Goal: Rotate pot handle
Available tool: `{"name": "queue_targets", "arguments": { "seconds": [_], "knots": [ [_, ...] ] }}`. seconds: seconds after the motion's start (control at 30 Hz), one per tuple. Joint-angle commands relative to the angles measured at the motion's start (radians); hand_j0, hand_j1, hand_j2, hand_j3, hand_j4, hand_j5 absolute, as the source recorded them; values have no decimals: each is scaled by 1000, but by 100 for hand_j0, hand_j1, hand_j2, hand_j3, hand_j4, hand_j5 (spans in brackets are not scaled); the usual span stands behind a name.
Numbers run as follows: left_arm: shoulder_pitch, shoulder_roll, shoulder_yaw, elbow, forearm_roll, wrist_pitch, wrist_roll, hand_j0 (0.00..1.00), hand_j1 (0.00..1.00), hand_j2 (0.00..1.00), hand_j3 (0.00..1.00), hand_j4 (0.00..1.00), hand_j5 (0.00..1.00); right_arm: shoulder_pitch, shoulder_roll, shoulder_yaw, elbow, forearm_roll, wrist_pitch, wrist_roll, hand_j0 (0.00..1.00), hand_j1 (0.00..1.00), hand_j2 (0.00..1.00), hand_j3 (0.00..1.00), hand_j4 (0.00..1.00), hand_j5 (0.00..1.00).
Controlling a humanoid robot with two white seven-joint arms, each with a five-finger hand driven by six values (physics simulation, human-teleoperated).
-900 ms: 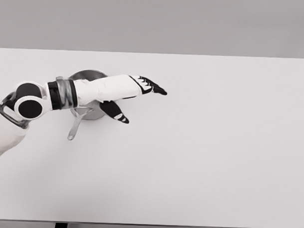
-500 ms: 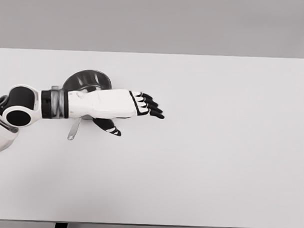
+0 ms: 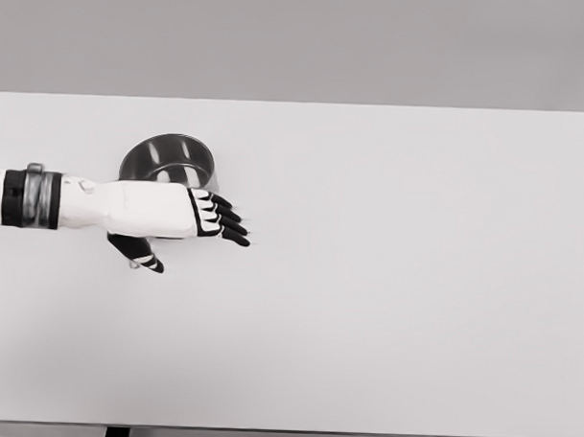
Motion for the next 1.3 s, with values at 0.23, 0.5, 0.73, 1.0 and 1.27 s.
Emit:
{"name": "queue_targets", "arguments": {
  "seconds": [0.23,0.5,0.73,1.0,1.27],
  "knots": [
    [12,26,-1,3,-109,2,0,100,100,100,100,100,100,0,0,0,0,0,0,0,100,100,100,100,100,100],
    [11,80,7,9,-118,2,0,100,100,100,100,100,100,2,0,0,0,-2,0,-1,100,100,100,100,100,100],
    [12,100,44,41,-118,2,0,100,100,100,100,100,100,0,0,0,0,0,0,0,100,100,100,100,100,100],
    [11,178,107,110,-32,2,0,100,100,100,100,100,100,2,0,0,0,0,0,0,100,100,100,100,100,100],
    [12,52,91,105,76,2,137,100,100,100,100,100,100,2,0,0,0,0,0,0,100,100,100,100,100,100]
  ]
}}
